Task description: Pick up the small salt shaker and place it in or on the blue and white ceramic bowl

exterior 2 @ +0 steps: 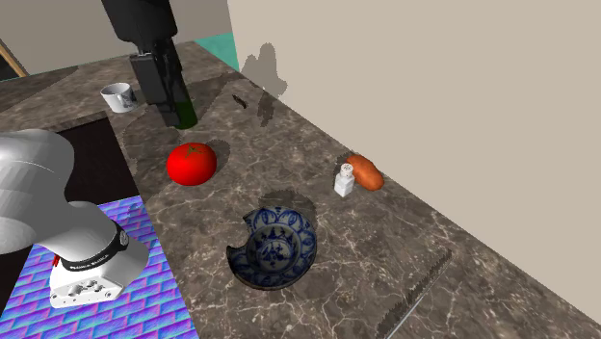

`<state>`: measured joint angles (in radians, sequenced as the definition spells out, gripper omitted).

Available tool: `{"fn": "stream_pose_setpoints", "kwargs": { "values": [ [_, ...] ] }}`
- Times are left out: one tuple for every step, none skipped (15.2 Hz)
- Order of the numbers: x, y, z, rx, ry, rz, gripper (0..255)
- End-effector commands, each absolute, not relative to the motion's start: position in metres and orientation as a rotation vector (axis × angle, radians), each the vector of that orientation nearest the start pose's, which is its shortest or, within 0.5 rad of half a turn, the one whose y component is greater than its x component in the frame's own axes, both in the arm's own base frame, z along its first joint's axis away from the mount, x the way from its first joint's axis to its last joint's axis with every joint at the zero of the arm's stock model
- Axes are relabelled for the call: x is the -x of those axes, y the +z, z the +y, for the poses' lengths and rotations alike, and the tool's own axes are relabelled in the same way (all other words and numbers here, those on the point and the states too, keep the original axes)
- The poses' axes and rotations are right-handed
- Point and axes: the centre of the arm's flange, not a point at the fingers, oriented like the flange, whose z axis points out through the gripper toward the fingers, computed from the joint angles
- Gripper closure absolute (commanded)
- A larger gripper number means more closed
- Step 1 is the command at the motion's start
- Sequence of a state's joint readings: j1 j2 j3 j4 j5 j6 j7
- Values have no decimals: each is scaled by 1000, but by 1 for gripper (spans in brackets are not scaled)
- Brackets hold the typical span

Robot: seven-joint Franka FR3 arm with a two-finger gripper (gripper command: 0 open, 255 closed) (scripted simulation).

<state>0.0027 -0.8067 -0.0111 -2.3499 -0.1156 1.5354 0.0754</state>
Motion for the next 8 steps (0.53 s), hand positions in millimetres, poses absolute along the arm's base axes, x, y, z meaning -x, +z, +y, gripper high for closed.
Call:
{"fn": "stream_pose_setpoints", "kwargs": {
  "values": [
    [-298,597,-16,3246,7,137,0],
    [-311,592,-17,3245,20,138,0],
    [-324,586,-18,3244,33,140,0],
    [-337,580,-18,3243,47,141,0],
    [-350,575,-19,3241,60,143,0],
    [-363,569,-20,3240,73,144,0],
    [-377,563,-20,3239,87,146,0],
    [-389,557,-21,3237,100,147,0]
  ]
}}
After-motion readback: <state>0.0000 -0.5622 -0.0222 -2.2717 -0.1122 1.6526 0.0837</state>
